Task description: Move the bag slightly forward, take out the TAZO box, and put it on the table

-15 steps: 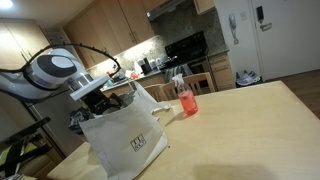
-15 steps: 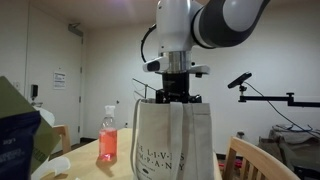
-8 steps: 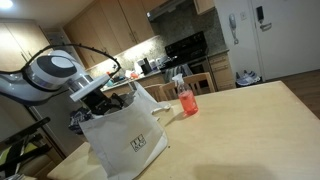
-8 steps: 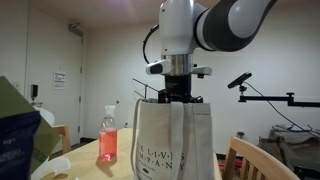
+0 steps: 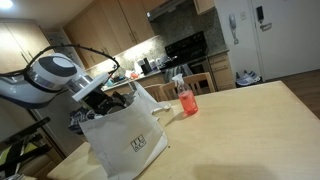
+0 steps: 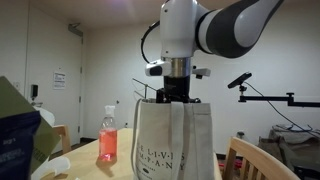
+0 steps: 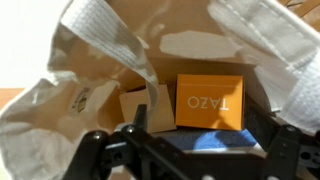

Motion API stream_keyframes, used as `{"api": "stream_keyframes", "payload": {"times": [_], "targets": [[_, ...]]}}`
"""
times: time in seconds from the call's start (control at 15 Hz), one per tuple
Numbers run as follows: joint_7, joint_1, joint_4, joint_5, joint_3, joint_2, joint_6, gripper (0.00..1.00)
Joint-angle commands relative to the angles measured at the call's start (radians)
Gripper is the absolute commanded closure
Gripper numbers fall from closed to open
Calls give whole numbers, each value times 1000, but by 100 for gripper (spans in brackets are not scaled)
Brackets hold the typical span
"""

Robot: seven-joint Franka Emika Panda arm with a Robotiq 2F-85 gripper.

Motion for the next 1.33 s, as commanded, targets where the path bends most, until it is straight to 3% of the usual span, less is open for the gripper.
{"api": "stream_keyframes", "payload": {"times": [0.0,0.4,1.27], "targets": [[84,3,3,-114,-14,7,22,0],[155,-5,4,-204,-9,15,13,0],[155,-17,-5,-216,-12,29,15,0]]}}
